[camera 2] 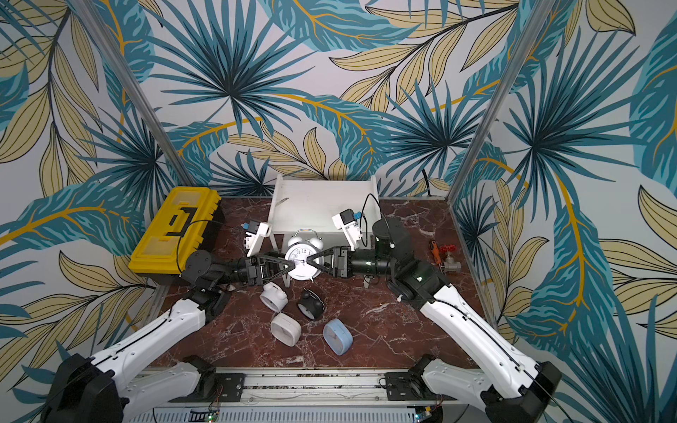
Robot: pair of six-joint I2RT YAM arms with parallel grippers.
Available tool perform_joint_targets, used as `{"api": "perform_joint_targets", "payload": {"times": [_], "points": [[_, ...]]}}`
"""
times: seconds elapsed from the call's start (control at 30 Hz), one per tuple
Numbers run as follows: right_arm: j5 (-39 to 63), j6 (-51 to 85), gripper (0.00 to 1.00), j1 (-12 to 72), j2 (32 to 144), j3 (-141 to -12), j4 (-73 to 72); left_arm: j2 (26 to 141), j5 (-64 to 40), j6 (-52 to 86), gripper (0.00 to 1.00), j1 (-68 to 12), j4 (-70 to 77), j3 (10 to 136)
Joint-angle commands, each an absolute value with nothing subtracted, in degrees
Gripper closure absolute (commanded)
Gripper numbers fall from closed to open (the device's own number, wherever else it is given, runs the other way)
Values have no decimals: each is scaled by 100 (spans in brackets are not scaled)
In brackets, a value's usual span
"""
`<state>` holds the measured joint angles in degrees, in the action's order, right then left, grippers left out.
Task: Place the alarm clocks on the shelf by style
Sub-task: Pick up the alarm from the center of the board.
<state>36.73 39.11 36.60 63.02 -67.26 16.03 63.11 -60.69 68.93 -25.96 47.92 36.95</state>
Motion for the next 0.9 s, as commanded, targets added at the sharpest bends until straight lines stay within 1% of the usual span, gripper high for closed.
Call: {"api": "perform_joint_targets", "payload": {"times": [0.0,0.1,0.17,0.2,0.23,0.27,0.3,0.4,0.43,0.47,0.57,0.6,0.67,0.73,0.8,0.87], "points": [[3614,3997,86,3660,6253,-6662,965,6376,-6145,6860,50,-2655,4932,3920],[3472,4017,81,3665,6197,-6636,949,6330,-6066,6741,59,-2646,4775,3955],[3333,4059,73,3665,6154,-6607,958,6287,-5971,6627,65,-2640,4629,3972],[3251,4105,64,3663,6121,-6594,968,6261,-5903,6557,67,-2642,4549,3981],[3138,4141,53,3658,6099,-6571,1015,6251,-5830,6503,70,-2622,4475,3990],[3005,4172,46,3662,6071,-6560,1120,6247,-5775,6472,71,-2611,4449,3982],[2807,4217,42,3672,6039,-6557,1302,6251,-5718,6460,72,-2591,4457,3974],[1964,4387,36,3760,5833,-6418,1823,6250,-5571,6508,74,-2479,4563,3913],[1675,4486,23,3819,5720,-6276,1837,6240,-5491,6533,75,-2426,4593,3858],[1434,4612,16,3879,5623,-6147,1828,6233,-5436,6553,75,-2377,4629,3816],[1076,4904,15,4071,5335,-5647,1492,6227,-5355,6615,75,-2237,4673,3703],[768,5014,14,4177,5220,-5480,1439,6214,-5347,6642,76,-2224,4703,3676],[239,5146,8,4340,5022,-5236,1419,6201,-5339,6677,76,-2214,4746,3639],[-126,5290,6,4444,4919,-5040,1442,6193,-5335,6679,77,-2211,4755,3597],[-110,5341,5,4497,4837,-4791,934,6187,-5334,6708,78,-2217,4796,3555],[230,5404,5,4518,4851,-4514,203,6199,-5313,6789,79,-2211,4927,3525]]}}
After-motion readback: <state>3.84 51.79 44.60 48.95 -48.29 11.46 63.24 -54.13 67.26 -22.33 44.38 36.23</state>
